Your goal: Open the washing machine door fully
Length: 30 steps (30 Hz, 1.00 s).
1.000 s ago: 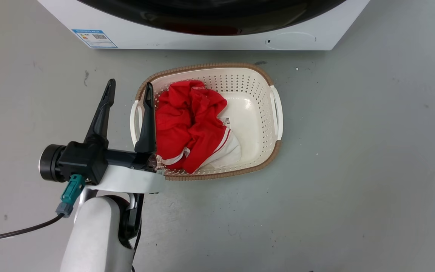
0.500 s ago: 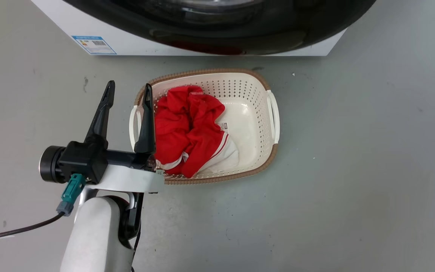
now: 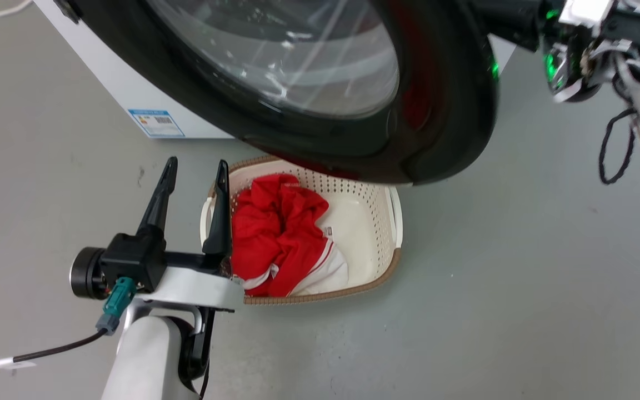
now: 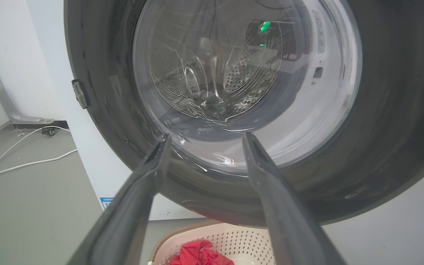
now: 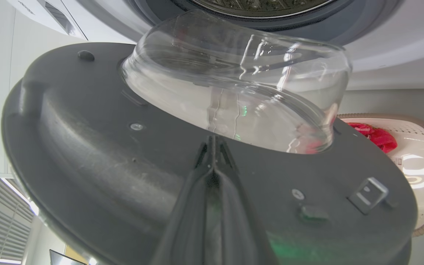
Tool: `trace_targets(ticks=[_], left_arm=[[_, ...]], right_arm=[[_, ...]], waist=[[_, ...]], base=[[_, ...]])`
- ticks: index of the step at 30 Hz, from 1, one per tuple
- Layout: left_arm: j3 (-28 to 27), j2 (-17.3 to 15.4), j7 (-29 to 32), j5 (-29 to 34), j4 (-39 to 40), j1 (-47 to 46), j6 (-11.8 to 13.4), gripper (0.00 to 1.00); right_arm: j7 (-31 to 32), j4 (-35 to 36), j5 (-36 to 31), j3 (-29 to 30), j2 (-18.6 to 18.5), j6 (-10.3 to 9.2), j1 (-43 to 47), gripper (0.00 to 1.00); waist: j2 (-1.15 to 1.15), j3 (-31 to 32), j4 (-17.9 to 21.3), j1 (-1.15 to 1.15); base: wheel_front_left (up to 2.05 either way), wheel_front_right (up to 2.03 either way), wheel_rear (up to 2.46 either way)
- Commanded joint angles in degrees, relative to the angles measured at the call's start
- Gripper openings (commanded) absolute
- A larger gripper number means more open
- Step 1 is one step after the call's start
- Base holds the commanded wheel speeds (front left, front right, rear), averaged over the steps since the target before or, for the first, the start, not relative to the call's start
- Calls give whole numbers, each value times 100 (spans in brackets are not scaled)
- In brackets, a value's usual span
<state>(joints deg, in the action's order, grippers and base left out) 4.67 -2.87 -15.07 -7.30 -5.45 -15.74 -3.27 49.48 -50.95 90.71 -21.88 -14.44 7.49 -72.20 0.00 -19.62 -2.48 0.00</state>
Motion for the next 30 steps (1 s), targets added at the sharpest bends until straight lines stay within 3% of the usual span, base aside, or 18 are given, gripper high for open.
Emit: trace_targets(ticks=[1,16,30], left_arm=[[0,-1,-15,-18,-32,84,21,100],[80,-1,-15,-6,-213,670,-28,100],[194,-1,-15,-99,-205,886,48,100]], right_arm=[[51,72,9,-34,52,0,146,0],[425,968,176,-412,438,0,1657,0],[325,1438,279,-602,693,0,2365,0]], waist=[[0,207,19,0],[0,1150,-58,0],[0,1408,-168,0]], base=[[0,0,0],[0,0,0],[0,0,0]])
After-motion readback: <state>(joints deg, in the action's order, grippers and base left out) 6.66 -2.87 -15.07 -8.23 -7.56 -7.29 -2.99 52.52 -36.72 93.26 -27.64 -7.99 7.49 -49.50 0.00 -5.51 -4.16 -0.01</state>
